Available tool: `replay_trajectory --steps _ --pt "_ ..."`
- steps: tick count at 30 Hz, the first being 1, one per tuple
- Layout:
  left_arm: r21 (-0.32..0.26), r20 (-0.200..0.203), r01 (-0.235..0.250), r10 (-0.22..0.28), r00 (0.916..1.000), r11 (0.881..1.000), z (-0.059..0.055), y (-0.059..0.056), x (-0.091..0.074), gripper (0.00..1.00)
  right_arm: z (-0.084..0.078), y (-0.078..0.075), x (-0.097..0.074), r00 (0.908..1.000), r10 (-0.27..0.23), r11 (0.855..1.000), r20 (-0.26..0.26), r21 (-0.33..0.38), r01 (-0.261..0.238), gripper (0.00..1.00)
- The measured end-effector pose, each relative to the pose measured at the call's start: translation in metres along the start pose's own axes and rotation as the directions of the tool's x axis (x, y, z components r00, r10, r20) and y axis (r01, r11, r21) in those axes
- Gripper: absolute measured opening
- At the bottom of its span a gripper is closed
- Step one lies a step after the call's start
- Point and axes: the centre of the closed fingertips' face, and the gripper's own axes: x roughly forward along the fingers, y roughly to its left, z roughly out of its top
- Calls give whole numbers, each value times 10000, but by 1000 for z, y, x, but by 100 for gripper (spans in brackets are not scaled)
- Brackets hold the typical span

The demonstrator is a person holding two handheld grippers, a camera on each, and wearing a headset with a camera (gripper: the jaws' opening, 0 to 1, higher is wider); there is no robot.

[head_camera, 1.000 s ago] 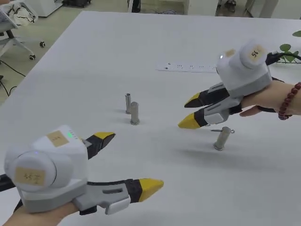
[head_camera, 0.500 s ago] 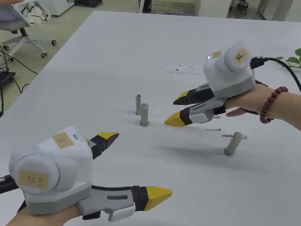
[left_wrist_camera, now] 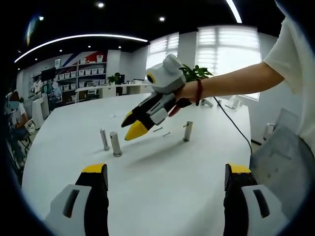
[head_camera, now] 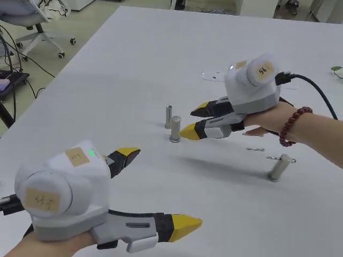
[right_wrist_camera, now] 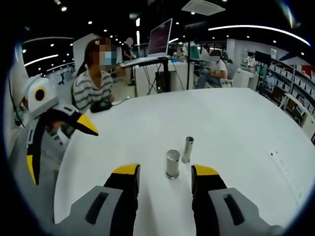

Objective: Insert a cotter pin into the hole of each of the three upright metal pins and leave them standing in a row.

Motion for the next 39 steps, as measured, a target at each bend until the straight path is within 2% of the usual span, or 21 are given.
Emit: replay_trajectory --steps 7,11,19,31,39 --pt "-53 5 -97 97 10000 9999 -1 3 -3 99 4 -1 14 9996 -148 9998 245 -127 151 40" --pt "-84 -8 -125 125 9999 9999 -2 4 -4 98 3 -7 25 9990 -271 9996 343 -106 275 35" --pt "-175 -63 -203 202 9998 9996 -4 5 -4 95 5 -8 31 9973 -477 9988 564 -83 483 26" --pt "-207 -122 -224 222 9997 9995 -5 7 -3 93 3 -12 35 9946 -828 9965 622 177 819 15" --pt "-177 -151 -152 149 9998 9997 -6 6 -2 92 2 -15 36 9924 -1070 9935 601 444 1044 14"
